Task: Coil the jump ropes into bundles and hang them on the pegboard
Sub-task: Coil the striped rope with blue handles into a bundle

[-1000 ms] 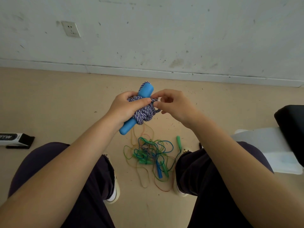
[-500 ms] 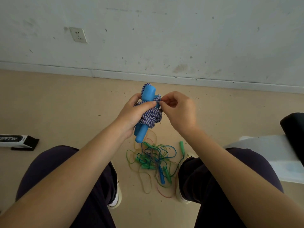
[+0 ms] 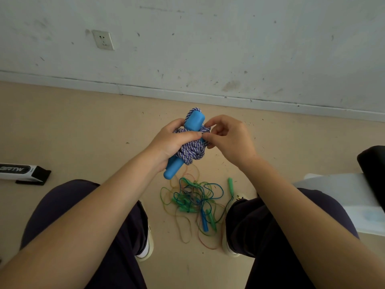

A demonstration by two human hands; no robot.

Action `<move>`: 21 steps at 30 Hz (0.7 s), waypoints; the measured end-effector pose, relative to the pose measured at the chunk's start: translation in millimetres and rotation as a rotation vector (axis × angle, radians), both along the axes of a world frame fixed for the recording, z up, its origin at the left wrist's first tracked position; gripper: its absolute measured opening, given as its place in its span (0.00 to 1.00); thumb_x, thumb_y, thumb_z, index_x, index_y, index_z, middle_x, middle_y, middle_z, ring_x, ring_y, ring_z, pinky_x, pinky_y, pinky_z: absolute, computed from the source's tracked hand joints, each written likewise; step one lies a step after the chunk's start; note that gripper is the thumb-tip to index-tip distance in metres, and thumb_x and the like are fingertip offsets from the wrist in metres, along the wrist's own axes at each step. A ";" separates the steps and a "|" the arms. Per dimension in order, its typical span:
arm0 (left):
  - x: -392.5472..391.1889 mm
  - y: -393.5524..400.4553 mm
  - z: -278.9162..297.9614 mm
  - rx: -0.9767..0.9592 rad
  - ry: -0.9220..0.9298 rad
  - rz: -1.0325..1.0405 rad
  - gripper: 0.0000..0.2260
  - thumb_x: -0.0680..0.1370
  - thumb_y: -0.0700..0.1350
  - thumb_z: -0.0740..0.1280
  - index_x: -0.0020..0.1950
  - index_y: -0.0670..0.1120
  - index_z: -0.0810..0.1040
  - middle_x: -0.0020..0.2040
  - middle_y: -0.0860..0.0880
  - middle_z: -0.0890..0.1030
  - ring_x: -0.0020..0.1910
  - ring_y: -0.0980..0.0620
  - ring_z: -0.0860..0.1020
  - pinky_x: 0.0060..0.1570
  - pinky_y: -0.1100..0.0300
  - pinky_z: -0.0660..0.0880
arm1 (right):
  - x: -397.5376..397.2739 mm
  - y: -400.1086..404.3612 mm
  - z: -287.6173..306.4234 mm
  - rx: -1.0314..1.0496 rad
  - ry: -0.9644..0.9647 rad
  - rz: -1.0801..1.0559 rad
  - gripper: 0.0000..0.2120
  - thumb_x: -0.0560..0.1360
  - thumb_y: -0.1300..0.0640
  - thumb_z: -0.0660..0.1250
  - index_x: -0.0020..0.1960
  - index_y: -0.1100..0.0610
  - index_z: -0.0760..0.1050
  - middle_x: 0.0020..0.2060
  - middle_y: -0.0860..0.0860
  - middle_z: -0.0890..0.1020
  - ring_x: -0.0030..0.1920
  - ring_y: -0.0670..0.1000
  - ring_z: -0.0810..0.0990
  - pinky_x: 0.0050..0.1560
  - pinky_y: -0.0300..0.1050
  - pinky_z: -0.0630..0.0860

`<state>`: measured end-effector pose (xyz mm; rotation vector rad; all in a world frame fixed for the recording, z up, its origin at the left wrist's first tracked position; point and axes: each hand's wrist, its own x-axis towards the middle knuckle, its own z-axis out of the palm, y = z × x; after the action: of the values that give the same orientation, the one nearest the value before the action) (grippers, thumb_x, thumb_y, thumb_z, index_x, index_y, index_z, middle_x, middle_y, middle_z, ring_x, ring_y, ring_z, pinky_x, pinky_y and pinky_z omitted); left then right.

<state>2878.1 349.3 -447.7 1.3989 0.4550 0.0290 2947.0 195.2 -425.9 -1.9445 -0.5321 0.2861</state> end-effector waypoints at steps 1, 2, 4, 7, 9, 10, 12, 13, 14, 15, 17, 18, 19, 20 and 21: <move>0.2 0.4 0.9 -0.006 -0.006 0.016 0.17 0.65 0.48 0.77 0.52 0.51 0.82 0.45 0.46 0.86 0.43 0.47 0.85 0.44 0.53 0.80 | 0.3 0.2 0.5 0.013 0.016 -0.008 0.09 0.72 0.68 0.73 0.49 0.60 0.77 0.33 0.54 0.78 0.32 0.53 0.81 0.42 0.57 0.82; 0.3 0.4 1.6 -0.016 -0.013 0.036 0.17 0.65 0.49 0.78 0.52 0.51 0.83 0.45 0.46 0.86 0.43 0.47 0.85 0.44 0.53 0.81 | 0.4 0.5 1.0 0.025 0.028 -0.013 0.09 0.72 0.68 0.73 0.48 0.60 0.76 0.32 0.54 0.78 0.32 0.54 0.81 0.42 0.58 0.82; 0.3 -0.3 2.2 -0.038 -0.019 0.074 0.17 0.65 0.49 0.79 0.51 0.50 0.83 0.46 0.45 0.86 0.43 0.47 0.85 0.45 0.53 0.81 | -0.5 1.4 1.5 0.045 0.035 -0.012 0.10 0.71 0.69 0.74 0.46 0.58 0.76 0.32 0.54 0.78 0.32 0.55 0.81 0.42 0.59 0.82; 0.8 -0.2 2.4 -0.057 -0.009 0.101 0.12 0.70 0.43 0.78 0.52 0.47 0.83 0.48 0.43 0.86 0.44 0.45 0.85 0.51 0.47 0.80 | -1.5 1.6 2.7 0.067 0.045 -0.007 0.09 0.70 0.68 0.75 0.44 0.58 0.76 0.34 0.56 0.80 0.33 0.55 0.82 0.40 0.54 0.83; 1.2 1.5 2.9 -0.056 0.002 0.092 0.11 0.71 0.40 0.77 0.52 0.47 0.82 0.46 0.43 0.86 0.44 0.44 0.84 0.50 0.47 0.80 | 0.5 -0.5 4.3 0.092 0.101 -0.002 0.07 0.71 0.66 0.75 0.43 0.59 0.77 0.35 0.57 0.82 0.33 0.53 0.83 0.40 0.50 0.84; 1.2 2.2 3.0 -0.050 0.010 0.075 0.12 0.71 0.39 0.77 0.52 0.47 0.82 0.45 0.43 0.85 0.43 0.45 0.84 0.48 0.48 0.81 | 1.6 -2.0 5.6 0.113 0.143 0.008 0.05 0.72 0.65 0.74 0.42 0.60 0.78 0.35 0.57 0.83 0.33 0.52 0.83 0.39 0.49 0.84; 0.7 2.3 2.9 -0.037 0.022 0.026 0.13 0.71 0.39 0.77 0.52 0.47 0.81 0.43 0.44 0.85 0.40 0.47 0.84 0.41 0.53 0.81 | 3.9 -5.7 7.8 0.143 0.207 0.030 0.04 0.74 0.64 0.72 0.42 0.62 0.78 0.35 0.59 0.83 0.33 0.52 0.83 0.39 0.47 0.84; 0.5 2.0 2.8 -0.030 0.027 0.007 0.13 0.71 0.39 0.77 0.52 0.47 0.80 0.42 0.45 0.84 0.39 0.48 0.84 0.38 0.55 0.80 | 5.5 -7.8 8.4 0.141 0.219 0.043 0.03 0.74 0.65 0.72 0.43 0.62 0.78 0.35 0.60 0.83 0.33 0.53 0.83 0.39 0.47 0.84; 0.7 1.5 3.1 -0.024 0.032 -0.003 0.14 0.70 0.39 0.77 0.53 0.47 0.80 0.41 0.46 0.84 0.38 0.49 0.84 0.36 0.56 0.80 | 6.5 -9.4 9.0 0.136 0.224 0.063 0.02 0.74 0.65 0.72 0.45 0.63 0.79 0.36 0.61 0.82 0.34 0.54 0.82 0.39 0.47 0.84; 1.0 1.6 3.2 -0.019 0.036 -0.004 0.14 0.70 0.38 0.77 0.53 0.47 0.80 0.41 0.47 0.84 0.38 0.49 0.84 0.36 0.56 0.80 | 7.1 -10.5 9.3 0.129 0.228 0.083 0.03 0.74 0.65 0.72 0.48 0.62 0.80 0.36 0.61 0.82 0.35 0.54 0.82 0.40 0.47 0.84; 1.1 1.7 3.4 -0.010 0.044 0.000 0.16 0.70 0.38 0.77 0.55 0.47 0.80 0.42 0.47 0.84 0.39 0.48 0.84 0.38 0.56 0.81 | 7.6 -11.1 7.8 0.105 0.249 0.117 0.09 0.74 0.66 0.72 0.54 0.61 0.81 0.37 0.61 0.81 0.37 0.55 0.82 0.42 0.48 0.84; 0.8 1.4 3.8 -0.012 0.053 0.003 0.17 0.70 0.38 0.77 0.56 0.46 0.80 0.43 0.46 0.84 0.40 0.48 0.84 0.39 0.55 0.81 | 7.6 -10.7 7.2 0.087 0.253 0.128 0.11 0.74 0.66 0.72 0.56 0.60 0.81 0.38 0.61 0.81 0.37 0.55 0.82 0.44 0.48 0.84; 0.4 1.3 4.2 -0.021 0.063 0.009 0.17 0.70 0.38 0.78 0.57 0.46 0.80 0.44 0.46 0.84 0.40 0.48 0.84 0.39 0.54 0.81 | 7.2 -10.4 7.0 0.070 0.250 0.137 0.13 0.73 0.67 0.72 0.57 0.59 0.81 0.38 0.60 0.81 0.38 0.54 0.82 0.44 0.48 0.84; 0.1 1.0 4.4 -0.035 0.073 0.016 0.18 0.70 0.38 0.78 0.57 0.46 0.80 0.44 0.45 0.84 0.40 0.48 0.84 0.37 0.55 0.80 | 6.9 -10.0 7.0 0.053 0.242 0.141 0.14 0.73 0.68 0.72 0.56 0.57 0.81 0.38 0.59 0.81 0.38 0.53 0.82 0.44 0.47 0.84; 0.0 0.9 4.4 -0.043 0.080 0.020 0.18 0.69 0.39 0.78 0.57 0.45 0.80 0.44 0.46 0.85 0.39 0.48 0.84 0.35 0.56 0.80 | 7.0 -9.9 7.4 0.040 0.228 0.140 0.14 0.72 0.69 0.72 0.55 0.57 0.81 0.38 0.58 0.81 0.37 0.52 0.82 0.43 0.45 0.83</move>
<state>2878.1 350.2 -443.3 1.3566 0.5332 -0.0203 2954.1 185.3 -418.5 -1.8104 -0.5199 0.5747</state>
